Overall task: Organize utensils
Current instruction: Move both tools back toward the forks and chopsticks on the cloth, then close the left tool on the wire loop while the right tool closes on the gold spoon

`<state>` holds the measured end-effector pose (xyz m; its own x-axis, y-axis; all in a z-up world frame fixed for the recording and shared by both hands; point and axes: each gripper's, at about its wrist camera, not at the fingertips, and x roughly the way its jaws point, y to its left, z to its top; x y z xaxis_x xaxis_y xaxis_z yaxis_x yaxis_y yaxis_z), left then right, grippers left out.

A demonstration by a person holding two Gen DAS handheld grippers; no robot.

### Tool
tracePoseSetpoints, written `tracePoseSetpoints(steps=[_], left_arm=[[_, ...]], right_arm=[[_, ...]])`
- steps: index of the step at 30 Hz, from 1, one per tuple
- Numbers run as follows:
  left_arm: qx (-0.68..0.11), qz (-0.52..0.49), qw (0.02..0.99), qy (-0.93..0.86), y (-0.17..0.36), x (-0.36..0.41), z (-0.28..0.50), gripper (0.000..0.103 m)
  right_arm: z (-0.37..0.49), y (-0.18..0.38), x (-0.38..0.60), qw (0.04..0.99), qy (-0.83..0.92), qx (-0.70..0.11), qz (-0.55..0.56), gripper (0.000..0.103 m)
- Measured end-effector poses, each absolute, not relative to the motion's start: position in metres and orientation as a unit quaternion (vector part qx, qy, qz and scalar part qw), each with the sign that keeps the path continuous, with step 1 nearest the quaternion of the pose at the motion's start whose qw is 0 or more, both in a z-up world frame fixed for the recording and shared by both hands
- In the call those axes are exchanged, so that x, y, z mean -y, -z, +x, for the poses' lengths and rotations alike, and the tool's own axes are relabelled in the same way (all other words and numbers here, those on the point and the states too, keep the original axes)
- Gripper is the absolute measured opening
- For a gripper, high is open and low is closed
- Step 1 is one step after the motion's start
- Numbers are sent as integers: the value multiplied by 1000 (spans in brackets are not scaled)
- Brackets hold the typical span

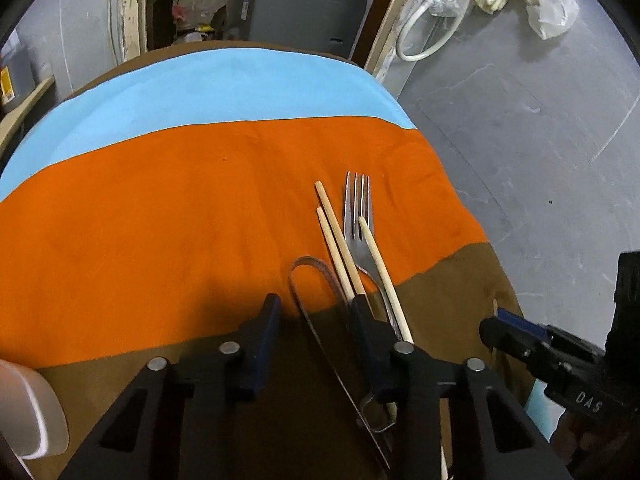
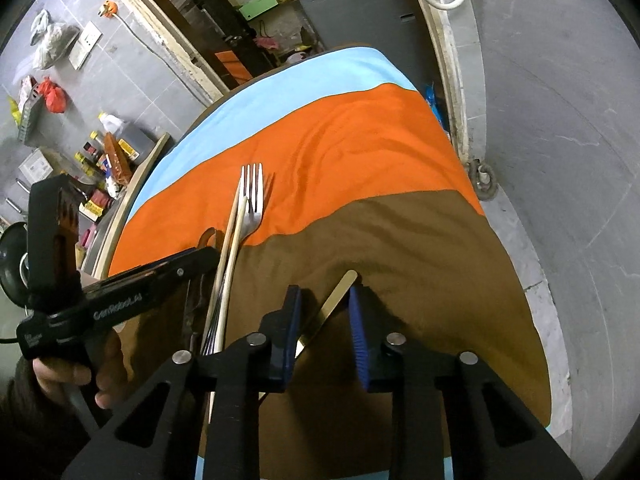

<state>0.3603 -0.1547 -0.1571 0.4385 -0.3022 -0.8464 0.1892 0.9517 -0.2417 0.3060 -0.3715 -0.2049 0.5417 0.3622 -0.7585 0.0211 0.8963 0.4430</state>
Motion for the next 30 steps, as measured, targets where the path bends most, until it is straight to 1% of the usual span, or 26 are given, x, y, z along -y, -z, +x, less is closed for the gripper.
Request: tracePoseSetpoints(steps=[6, 13, 19, 24, 28, 30], left_arm=[[-515, -61, 842, 147, 156, 152, 360, 25], [-522, -57, 841, 133, 154, 137, 345, 24], [-538, -51, 830, 141, 154, 128, 336, 25], [-544, -25, 828, 135, 155, 137, 340, 26], [-547, -12, 827, 126, 155, 141, 341, 26], [-545, -19, 830, 120, 155, 140, 341, 24]], right_arm=[[311, 202, 368, 855, -107, -467, 201, 13], [315, 201, 351, 851, -133, -472, 190, 9], [318, 199, 338, 848, -137, -490, 151, 9], [320, 194, 328, 846, -128, -508, 98, 9], [322, 191, 324, 844, -120, -516, 79, 9], [321, 188, 325, 846, -116, -515, 78, 8]])
